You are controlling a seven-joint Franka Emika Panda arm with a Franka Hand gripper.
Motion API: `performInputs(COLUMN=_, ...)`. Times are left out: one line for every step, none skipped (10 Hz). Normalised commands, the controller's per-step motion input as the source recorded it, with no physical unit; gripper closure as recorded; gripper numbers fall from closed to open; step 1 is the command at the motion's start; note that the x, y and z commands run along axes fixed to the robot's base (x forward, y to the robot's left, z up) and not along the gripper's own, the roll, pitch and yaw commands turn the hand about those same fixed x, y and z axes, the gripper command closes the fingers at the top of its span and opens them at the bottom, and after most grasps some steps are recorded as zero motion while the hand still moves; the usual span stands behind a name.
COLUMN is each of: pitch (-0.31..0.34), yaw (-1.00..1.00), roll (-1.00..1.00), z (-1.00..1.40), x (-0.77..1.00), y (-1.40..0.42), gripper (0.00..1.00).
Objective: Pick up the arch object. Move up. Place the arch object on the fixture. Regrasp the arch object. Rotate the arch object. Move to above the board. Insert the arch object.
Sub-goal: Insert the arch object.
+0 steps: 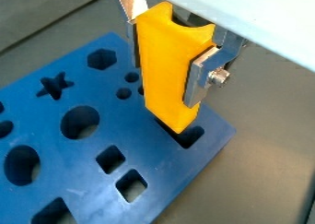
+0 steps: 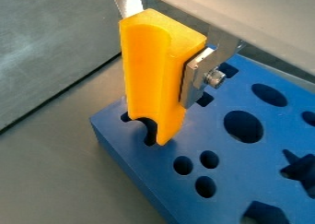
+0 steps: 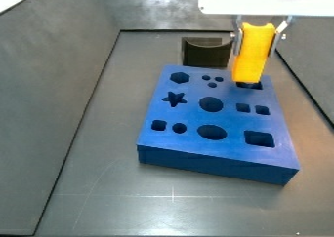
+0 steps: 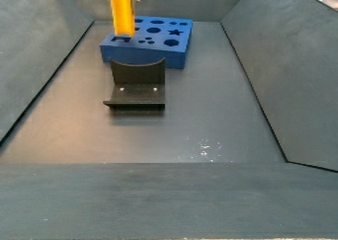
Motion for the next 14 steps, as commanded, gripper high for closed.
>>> performInputs(pitch=0.127, yaw=0.0, roll=0.06, z=-0.33, x=1.0, y=0.0, gripper=1.0)
performInputs(pitch=0.22, yaw=0.0, roll=0.06, z=-0.29, x=0.99, y=0.0, gripper=1.0)
performInputs(pitch=0.254, yaw=0.0, roll=0.09, z=-0.26, x=0.93, y=0.0, gripper=1.0)
performInputs(pitch=0.256, yaw=0.0, roll=0.1, z=-0.23, x=0.97, y=0.0, gripper=1.0)
performInputs(pitch=0.127, yaw=0.0, roll=0.07, z=-0.21, x=1.0, y=0.0, gripper=1.0)
performInputs(pitch=0.086, yaw=0.0, roll=0.05, z=-0.19, x=1.0, y=0.0, gripper=1.0)
performInputs(pitch=0.059, yaw=0.0, roll=0.06, z=-0.24, x=1.0, y=0.0, gripper=1.0)
performInputs(pitch=0.011, yaw=-0.04, roll=0.06, z=-0.25, x=1.0, y=0.0, gripper=1.0)
performInputs(pitch=0.0, yaw=-0.25, roll=0.04, z=-0.22, x=0.94, y=0.0, gripper=1.0)
performInputs(pitch=0.0, yaw=-0.33, roll=0.04, z=-0.23, x=0.87, y=0.0, gripper=1.0)
performInputs(pitch=0.0, yaw=-0.33, roll=0.03, z=-0.21, x=0.86, y=0.0, gripper=1.0)
performInputs(pitch=0.0, yaw=-0.31, roll=0.0, z=-0.12, x=0.87, y=0.0, gripper=1.0)
performInputs(pitch=0.0, yaw=-0.23, roll=0.01, z=-0.18, x=0.96, y=0.0, gripper=1.0)
performInputs(pitch=0.0, yaw=0.0, roll=0.08, z=-0.36, x=1.0, y=0.0, gripper=1.0)
